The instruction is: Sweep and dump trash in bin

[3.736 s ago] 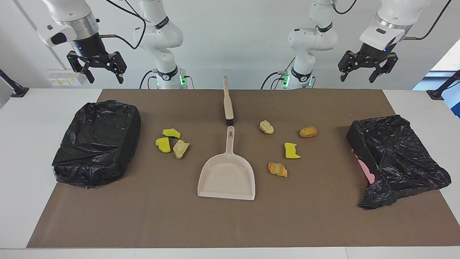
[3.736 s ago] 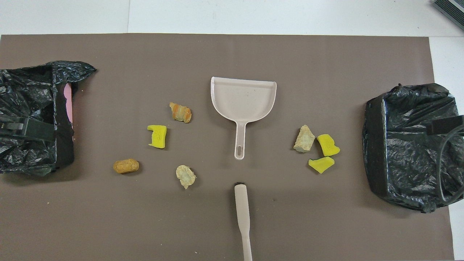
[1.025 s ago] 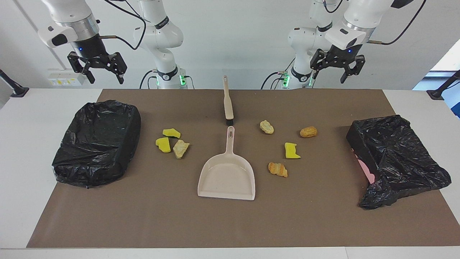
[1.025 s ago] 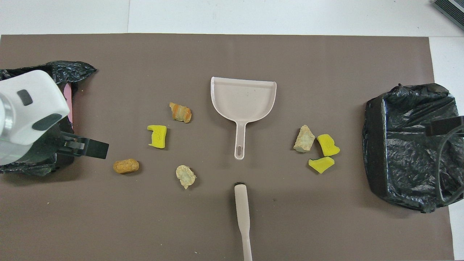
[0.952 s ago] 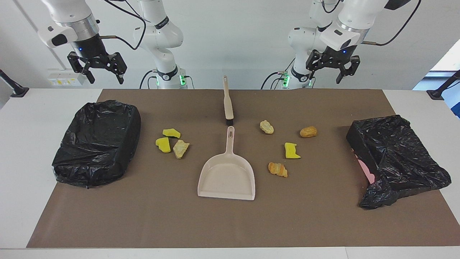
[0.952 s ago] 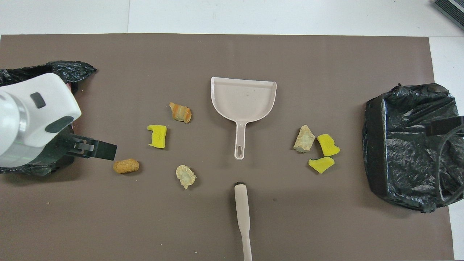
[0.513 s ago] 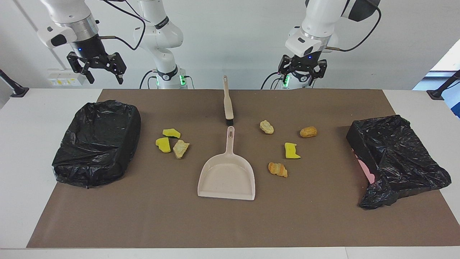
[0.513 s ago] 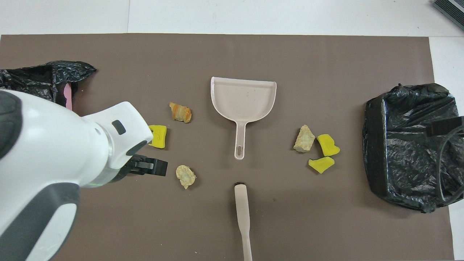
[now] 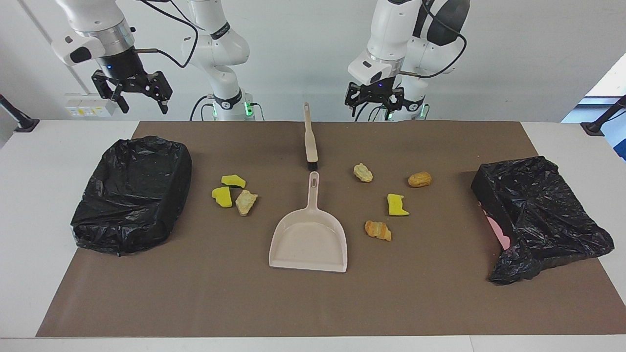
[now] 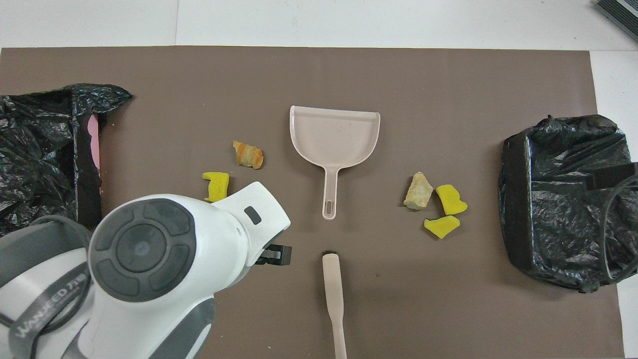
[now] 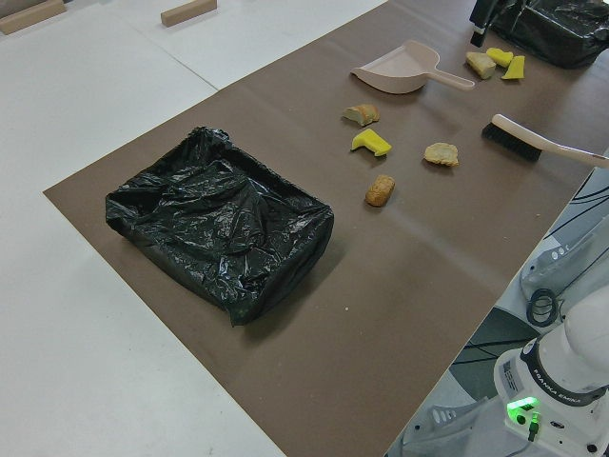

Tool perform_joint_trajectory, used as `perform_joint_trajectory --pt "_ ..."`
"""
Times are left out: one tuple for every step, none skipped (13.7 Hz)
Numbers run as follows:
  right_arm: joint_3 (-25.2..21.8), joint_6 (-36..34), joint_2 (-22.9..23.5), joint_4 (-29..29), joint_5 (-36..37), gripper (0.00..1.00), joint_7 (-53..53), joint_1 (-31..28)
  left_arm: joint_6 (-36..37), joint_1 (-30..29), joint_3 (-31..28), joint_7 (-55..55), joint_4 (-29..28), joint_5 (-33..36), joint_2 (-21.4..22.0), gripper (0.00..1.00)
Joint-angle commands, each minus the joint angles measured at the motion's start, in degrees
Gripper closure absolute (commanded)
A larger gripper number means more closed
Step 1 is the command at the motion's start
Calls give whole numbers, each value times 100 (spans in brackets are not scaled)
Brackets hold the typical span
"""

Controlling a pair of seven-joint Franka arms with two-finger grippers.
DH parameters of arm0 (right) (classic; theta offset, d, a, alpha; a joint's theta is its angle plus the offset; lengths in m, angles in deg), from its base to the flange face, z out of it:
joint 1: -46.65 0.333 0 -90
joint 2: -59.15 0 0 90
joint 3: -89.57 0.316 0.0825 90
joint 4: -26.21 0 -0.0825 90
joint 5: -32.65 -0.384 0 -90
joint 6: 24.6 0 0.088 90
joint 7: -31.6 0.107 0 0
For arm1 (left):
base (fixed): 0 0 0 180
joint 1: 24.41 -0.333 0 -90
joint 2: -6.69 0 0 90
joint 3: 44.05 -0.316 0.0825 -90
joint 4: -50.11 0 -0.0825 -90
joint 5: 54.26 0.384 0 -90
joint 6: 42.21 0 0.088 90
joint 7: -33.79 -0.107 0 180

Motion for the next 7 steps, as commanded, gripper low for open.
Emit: perform_joint_trajectory --pt "39 -105 -147 -143 -38 0 -194 -95 -218 313 -98 311 -490 -134 320 0" --pt "39 -105 -147 -143 -38 0 -194 -95 -280 401 -98 338 -561 -143 329 0" --pt "39 -105 -147 -151 -38 0 -194 -95 -385 549 -98 373 -666 -204 321 0" --pt "48 -105 -147 -151 -38 0 -194 -95 -551 699 -98 617 -806 -222 312 0" --pt "39 -105 -147 -151 -38 0 -194 -95 -700 866 -98 898 -947 -222 329 0" --pt "22 -148 -139 -108 -47 0 -212 -95 -798 972 -98 1101 -1061 -222 329 0" --pt "13 -183 -147 -64 -117 0 -229 -95 -868 1077 -98 1216 -1158 -231 329 0"
